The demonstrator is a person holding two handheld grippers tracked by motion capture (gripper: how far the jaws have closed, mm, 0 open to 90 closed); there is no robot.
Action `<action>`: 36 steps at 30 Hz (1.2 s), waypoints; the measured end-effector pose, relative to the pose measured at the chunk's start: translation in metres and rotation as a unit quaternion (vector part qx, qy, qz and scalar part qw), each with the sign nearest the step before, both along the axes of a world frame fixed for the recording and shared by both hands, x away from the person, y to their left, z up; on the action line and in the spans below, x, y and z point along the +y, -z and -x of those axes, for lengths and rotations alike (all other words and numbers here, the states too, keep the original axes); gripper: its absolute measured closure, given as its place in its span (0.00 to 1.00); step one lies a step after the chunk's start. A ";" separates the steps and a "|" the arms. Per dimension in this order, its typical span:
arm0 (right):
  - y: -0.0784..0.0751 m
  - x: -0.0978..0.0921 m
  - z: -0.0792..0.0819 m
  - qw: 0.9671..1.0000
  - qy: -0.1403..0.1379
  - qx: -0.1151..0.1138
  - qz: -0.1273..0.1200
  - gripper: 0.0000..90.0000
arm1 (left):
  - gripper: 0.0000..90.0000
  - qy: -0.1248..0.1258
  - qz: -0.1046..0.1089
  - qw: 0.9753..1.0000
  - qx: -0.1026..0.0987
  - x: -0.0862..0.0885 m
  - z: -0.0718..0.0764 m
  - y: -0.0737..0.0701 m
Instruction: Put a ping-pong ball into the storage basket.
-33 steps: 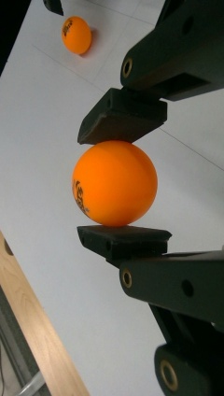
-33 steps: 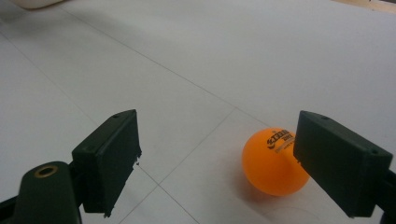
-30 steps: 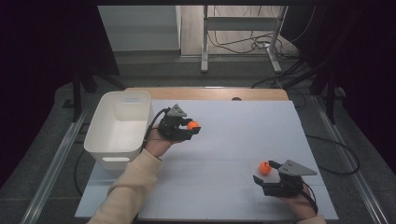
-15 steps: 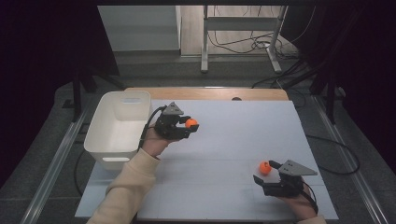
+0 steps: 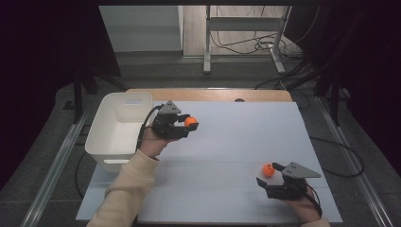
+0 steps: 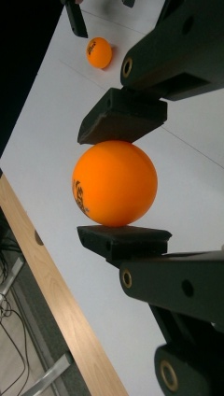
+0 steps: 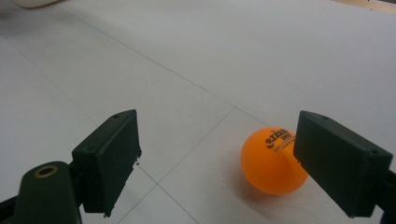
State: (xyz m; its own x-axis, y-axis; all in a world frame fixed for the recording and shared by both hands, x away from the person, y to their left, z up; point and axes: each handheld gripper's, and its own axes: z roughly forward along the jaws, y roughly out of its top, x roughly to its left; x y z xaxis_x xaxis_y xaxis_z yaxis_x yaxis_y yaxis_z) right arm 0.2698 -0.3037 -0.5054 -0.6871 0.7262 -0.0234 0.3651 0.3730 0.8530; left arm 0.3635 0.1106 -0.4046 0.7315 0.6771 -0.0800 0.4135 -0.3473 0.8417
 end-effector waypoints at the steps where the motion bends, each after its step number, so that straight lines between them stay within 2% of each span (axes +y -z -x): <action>1: 0.000 0.000 0.000 1.000 0.000 0.000 0.000 0.17 | 0.56 0.000 0.000 1.000 0.000 0.000 0.000 0.000; 36: 0.000 0.000 0.000 1.000 0.000 0.000 0.001 0.17 | 0.56 -0.023 0.027 0.999 -0.025 0.028 0.008 -0.021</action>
State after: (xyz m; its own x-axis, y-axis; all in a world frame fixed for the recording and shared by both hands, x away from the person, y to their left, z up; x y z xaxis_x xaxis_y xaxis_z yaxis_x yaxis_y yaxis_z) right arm 0.2699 -0.3038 -0.5056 -0.6866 0.7266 -0.0245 0.3658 0.3744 0.8521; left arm 0.3556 0.1382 -0.3836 0.7040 0.7054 -0.0820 0.3852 -0.2823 0.8786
